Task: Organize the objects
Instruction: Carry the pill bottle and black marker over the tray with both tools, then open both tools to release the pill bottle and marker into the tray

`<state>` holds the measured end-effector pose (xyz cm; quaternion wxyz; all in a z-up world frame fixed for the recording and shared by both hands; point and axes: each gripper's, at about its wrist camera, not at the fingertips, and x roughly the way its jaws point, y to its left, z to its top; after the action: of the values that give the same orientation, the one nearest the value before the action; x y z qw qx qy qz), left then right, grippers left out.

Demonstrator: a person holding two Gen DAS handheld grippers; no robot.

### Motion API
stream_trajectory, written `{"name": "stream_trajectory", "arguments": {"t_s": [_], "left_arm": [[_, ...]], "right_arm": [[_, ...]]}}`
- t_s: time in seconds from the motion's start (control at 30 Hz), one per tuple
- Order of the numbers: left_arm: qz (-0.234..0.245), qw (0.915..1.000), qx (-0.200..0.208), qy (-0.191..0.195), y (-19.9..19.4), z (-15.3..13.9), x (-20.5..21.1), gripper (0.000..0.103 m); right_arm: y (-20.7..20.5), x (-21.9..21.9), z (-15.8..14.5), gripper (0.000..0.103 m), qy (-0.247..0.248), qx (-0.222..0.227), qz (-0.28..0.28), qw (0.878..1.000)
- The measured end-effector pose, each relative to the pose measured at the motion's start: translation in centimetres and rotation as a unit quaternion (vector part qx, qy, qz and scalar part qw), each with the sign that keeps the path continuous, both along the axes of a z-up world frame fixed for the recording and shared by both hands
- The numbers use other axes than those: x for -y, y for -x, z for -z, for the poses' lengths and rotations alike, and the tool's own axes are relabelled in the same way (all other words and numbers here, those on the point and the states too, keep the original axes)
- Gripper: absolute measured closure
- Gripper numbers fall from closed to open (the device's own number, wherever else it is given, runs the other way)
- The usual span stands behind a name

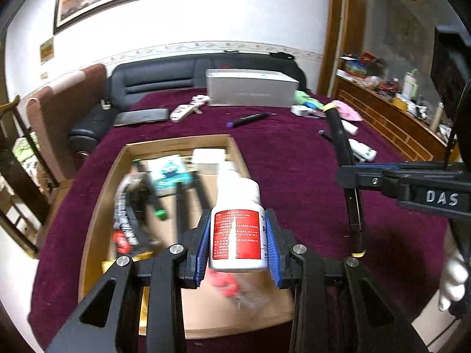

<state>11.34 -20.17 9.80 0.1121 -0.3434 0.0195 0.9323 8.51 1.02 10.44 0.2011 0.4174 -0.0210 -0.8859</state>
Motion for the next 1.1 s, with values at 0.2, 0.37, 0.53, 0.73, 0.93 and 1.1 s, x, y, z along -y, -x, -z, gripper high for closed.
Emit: {"name": "stream_trajectory", "arguments": {"t_s": [0.2, 0.37, 0.53, 0.73, 0.93, 1.1], "left_arm": [[-0.031, 0.9995, 0.009, 0.004, 1.6, 1.3, 3.3, 0.074], [-0.045, 0.9988, 0.016, 0.007, 2.6, 2.3, 4.9, 0.074], [-0.05, 0.9984, 0.024, 0.0, 3.5, 3.0, 6.1, 0.074], [-0.052, 0.9979, 0.037, -0.01, 4.3, 3.9, 7.1, 0.074], [-0.047, 0.9977, 0.044, -0.02, 4.6, 4.3, 7.6, 0.074], [-0.046, 0.9976, 0.044, -0.026, 4.9, 4.3, 7.7, 0.074]], "right_arm": [[1.7, 5.1, 0.8, 0.09, 0.001, 0.019, -0.033, 0.999], [3.7, 8.7, 2.4, 0.09, -0.001, 0.046, -0.051, 0.998], [5.9, 10.5, 3.9, 0.09, -0.01, 0.065, -0.05, 0.997], [8.1, 11.2, 5.8, 0.09, -0.018, 0.092, -0.039, 0.995], [9.0, 11.3, 7.0, 0.09, -0.023, 0.107, -0.03, 0.994], [9.1, 11.6, 7.1, 0.09, -0.021, 0.108, -0.03, 0.994]]}}
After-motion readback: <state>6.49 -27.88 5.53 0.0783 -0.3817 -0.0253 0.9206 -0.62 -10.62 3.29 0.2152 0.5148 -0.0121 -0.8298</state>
